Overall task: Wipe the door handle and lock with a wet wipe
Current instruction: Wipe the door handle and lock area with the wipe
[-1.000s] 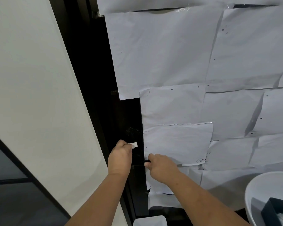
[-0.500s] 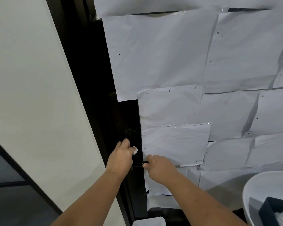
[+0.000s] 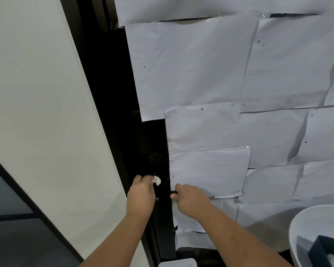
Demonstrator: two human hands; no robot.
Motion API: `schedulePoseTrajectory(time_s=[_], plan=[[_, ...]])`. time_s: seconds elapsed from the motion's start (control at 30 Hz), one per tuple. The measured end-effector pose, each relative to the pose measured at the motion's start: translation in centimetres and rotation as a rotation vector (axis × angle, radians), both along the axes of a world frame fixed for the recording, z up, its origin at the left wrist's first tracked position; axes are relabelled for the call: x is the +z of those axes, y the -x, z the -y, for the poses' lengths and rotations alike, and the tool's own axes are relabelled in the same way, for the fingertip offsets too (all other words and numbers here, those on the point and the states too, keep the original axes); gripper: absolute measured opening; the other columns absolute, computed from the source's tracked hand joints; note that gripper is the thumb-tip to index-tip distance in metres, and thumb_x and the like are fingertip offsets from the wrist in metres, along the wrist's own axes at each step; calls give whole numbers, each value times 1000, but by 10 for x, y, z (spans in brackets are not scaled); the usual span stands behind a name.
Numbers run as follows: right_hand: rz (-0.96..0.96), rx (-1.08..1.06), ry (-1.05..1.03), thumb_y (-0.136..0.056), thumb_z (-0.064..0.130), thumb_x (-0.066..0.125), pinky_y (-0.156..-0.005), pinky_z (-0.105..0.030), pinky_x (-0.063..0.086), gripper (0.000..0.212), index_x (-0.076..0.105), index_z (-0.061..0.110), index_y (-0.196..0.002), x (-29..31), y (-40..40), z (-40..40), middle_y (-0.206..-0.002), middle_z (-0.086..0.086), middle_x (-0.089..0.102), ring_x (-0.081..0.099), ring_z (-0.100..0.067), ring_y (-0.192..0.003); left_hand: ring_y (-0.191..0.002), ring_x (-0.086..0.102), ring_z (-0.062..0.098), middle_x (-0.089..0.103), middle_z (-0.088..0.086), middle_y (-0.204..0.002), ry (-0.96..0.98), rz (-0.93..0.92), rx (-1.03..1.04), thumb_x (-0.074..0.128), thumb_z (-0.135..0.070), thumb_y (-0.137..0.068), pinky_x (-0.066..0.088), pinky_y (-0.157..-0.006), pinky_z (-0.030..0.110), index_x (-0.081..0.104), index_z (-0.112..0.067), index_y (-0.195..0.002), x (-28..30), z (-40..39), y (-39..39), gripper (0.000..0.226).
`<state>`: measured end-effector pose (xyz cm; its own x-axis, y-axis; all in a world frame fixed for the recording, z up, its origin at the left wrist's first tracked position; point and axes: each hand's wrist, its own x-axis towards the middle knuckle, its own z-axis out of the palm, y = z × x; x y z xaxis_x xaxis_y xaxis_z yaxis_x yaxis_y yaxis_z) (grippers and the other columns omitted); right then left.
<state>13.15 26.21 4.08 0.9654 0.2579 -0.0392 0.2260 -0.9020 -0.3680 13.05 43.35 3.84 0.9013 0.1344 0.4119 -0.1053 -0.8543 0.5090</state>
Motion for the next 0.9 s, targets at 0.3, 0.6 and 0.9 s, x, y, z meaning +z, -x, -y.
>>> schedulePoseTrajectory(time_s=[0.3, 0.6, 0.9], plan=[[8, 6, 6, -98, 43, 36, -63, -34, 35, 24, 40, 21, -91, 0, 0, 0, -84, -2, 46, 45, -22, -78, -66, 58, 10, 59, -6, -78, 310, 144, 115, 50, -24, -98, 52, -56, 29, 58, -21, -100, 25, 3, 8, 9], [10, -4, 10, -98, 43, 37, -65, -35, 37, 26, 42, 19, -91, -1, 0, -1, -85, -2, 47, 45, -23, -79, -84, 60, 7, 64, -4, -101, 247, -41, -3, 60, -1, -89, 37, -68, 2, 71, -14, -99, -1, -1, 6, 21], [2, -6, 16, -97, 43, 37, -66, -35, 38, 26, 40, 19, -89, 0, 0, -1, -87, -5, 49, 51, -27, -84, -56, 58, 11, 63, -3, -65, 515, -164, 166, 64, -23, -90, 40, -49, 20, 69, -10, -97, 3, 11, 0, 15]])
